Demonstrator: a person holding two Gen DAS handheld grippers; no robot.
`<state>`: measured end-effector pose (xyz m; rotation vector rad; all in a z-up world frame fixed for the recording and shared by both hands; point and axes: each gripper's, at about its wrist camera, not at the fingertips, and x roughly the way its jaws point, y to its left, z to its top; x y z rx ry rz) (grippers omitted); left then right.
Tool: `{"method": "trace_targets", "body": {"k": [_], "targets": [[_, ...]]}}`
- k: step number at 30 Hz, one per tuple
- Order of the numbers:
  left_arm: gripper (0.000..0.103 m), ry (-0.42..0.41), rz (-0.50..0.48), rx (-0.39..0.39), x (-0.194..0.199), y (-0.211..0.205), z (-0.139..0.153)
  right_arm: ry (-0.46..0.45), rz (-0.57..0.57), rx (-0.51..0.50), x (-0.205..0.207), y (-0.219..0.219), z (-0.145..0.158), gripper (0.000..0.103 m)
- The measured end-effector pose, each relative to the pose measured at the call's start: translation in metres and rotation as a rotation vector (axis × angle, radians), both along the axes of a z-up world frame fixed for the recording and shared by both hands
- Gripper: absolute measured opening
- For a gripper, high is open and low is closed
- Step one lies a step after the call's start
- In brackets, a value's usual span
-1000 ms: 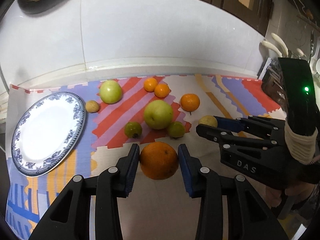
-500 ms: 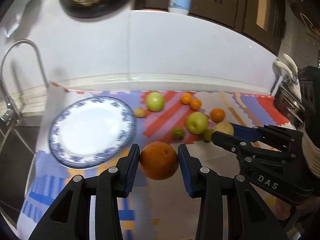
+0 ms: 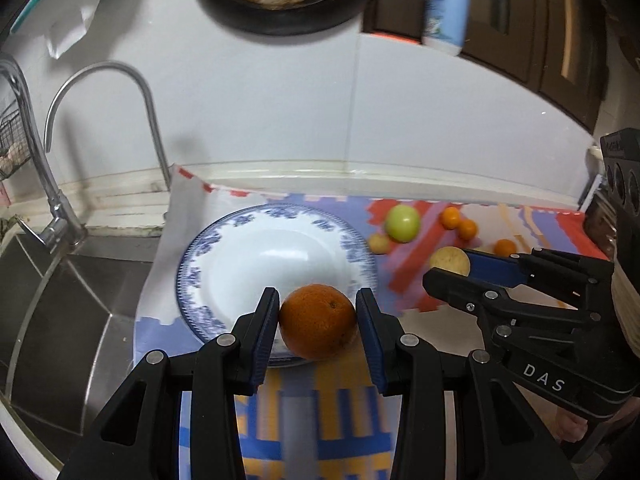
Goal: Organize fruits
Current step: 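Carry the orange onto the plate with the left tool while the right tool drops the tan fruit there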
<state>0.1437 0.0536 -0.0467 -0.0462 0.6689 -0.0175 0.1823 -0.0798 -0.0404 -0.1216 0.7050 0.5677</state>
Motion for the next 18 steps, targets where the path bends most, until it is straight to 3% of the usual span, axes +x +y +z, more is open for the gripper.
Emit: {"method": "trace_targets", "body": {"k": [18], "targets": [[0.039, 0.131, 0.066, -0.029, 0.063, 0.055, -0.054, 0.146, 0.108, -0.074, 0.074, 0.070, -0.063, 0.030]]}}
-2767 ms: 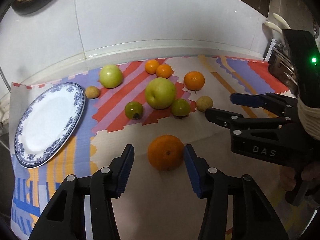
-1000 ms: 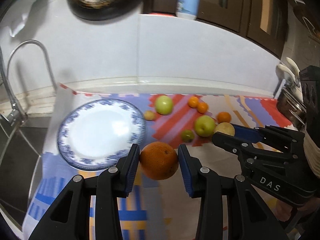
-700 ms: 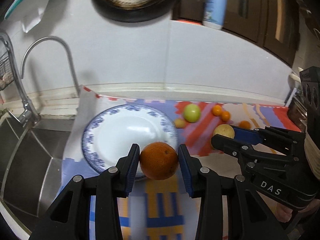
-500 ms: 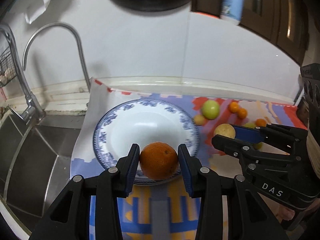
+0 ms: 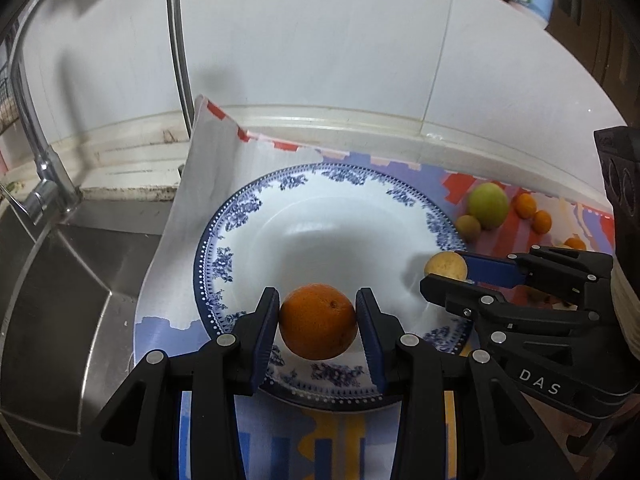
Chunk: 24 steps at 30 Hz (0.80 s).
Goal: Organize fruits
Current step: 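Carry the orange onto the plate with the left tool while the right tool drops the tan fruit there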
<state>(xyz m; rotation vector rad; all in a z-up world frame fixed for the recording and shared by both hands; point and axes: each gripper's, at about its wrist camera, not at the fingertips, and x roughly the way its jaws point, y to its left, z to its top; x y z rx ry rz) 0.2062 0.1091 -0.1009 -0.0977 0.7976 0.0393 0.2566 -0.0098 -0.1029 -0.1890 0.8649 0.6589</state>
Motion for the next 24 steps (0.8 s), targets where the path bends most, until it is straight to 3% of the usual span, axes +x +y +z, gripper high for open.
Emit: {"method": "trace_targets", "body": {"k": [5, 9, 12, 24], "targets": [[0.040, 0.017, -0.004, 0.000, 0.005, 0.000, -0.005, 0.016, 0.002, 0.001, 0.006, 0.002, -0.006, 0.030], [0.044, -0.021, 0.010, 0.024, 0.003, -0.001, 0.001, 0.013, -0.001, 0.006, 0.006, 0.002, -0.007, 0.031], [0.046, -0.049, 0.025, 0.031, -0.005, -0.002, 0.011, -0.002, -0.011, 0.010, 0.002, -0.001, -0.002, 0.036], [0.059, -0.175, 0.003, 0.023, -0.067, -0.036, 0.054, -0.116, -0.123, 0.066, -0.052, -0.053, 0.049, 0.037]]}}
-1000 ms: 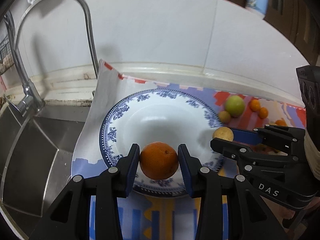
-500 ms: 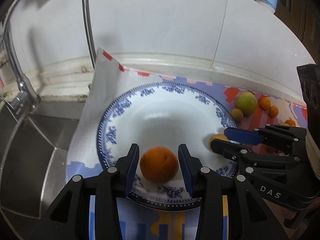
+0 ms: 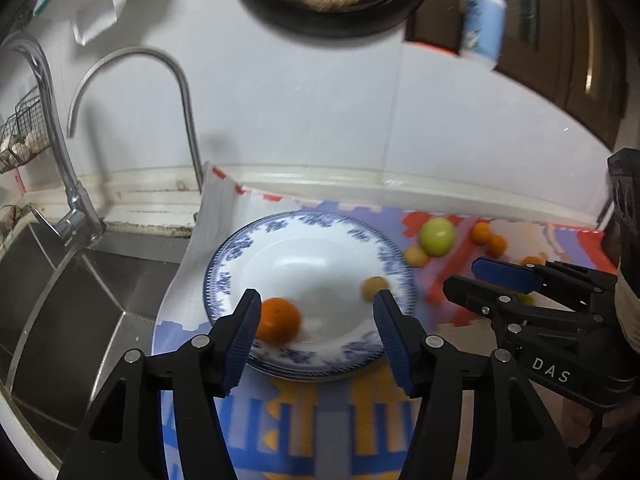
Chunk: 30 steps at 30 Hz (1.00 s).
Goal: Organize fruits
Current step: 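Carry the orange onto the plate with the left tool while the right tool drops the tan fruit there, then withdraw both open tools from the plate toward the fruit cluster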
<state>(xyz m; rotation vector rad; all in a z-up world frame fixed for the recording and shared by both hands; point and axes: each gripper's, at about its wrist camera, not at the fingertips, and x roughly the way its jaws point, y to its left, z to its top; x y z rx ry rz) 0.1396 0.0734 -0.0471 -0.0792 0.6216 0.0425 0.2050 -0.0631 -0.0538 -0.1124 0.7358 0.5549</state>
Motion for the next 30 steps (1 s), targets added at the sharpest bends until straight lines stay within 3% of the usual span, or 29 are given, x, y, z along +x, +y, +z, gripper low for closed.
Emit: {"method": "trace_targets", "body": {"k": [6, 14, 23, 30], "targets": [[0.067, -0.045, -0.024, 0.001, -0.025, -0.026, 0.021, -0.056, -0.067, 0.030, -0.033, -0.037, 0.026, 0.039], [0.075, -0.107, -0.074, 0.027, -0.049, -0.064, 0.036, -0.120, -0.161, 0.039, -0.070, -0.082, 0.047, 0.051], [0.077, -0.137, -0.143, 0.058, -0.052, -0.101, 0.037, -0.151, -0.280, 0.018, -0.086, -0.127, 0.048, 0.051], [0.077, -0.128, -0.191, 0.093, -0.036, -0.125, 0.024, -0.120, -0.307, -0.009, -0.079, -0.149, 0.033, 0.051]]}}
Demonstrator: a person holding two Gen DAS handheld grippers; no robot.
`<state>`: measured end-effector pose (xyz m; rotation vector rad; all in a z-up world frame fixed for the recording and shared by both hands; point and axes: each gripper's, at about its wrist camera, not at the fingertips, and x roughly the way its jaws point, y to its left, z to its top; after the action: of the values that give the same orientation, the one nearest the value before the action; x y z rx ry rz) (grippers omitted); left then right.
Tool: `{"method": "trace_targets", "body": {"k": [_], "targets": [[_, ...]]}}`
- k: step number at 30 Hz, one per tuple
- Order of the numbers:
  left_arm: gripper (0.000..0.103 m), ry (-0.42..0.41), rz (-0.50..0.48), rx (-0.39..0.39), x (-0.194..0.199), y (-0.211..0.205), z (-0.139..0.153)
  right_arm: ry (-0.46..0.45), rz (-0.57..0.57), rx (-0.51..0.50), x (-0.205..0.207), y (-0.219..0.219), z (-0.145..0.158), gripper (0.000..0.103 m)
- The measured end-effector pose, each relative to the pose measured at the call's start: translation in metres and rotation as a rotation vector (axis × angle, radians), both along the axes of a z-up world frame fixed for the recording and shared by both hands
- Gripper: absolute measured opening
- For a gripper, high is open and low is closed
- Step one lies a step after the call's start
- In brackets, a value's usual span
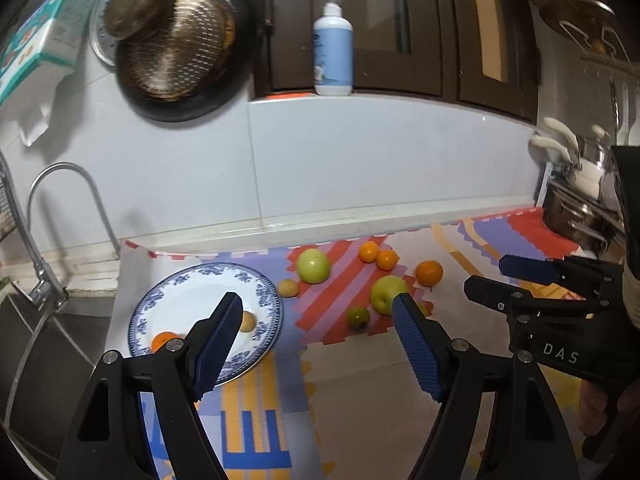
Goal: Organize fruits
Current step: 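Withdraw both open tools from the plate toward the fruit cluster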
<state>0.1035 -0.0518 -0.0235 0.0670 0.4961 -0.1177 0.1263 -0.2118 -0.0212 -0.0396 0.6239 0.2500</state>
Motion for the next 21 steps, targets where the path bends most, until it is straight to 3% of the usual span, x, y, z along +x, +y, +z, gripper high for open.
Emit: {"method": "trace_targets", "body": {"k": [8, 18, 21], "targets": [[0.076, 0.061, -0.059, 0.011, 0.032, -0.013, -0.025, 0.050, 0.026, -0.022, 0.025, -0.008, -0.026, 0.051], [0.057, 0.209, -0.137, 0.003, 0.085, -0.023, -0.068, 0.165, 0.044, 0.011, 0.067, -0.012, -0.069, 0.051], [0.056, 0.240, -0.159, 0.004, 0.097, -0.026, -0.078, 0.188, 0.056, 0.009, 0.076, -0.009, -0.078, 0.050]]}}
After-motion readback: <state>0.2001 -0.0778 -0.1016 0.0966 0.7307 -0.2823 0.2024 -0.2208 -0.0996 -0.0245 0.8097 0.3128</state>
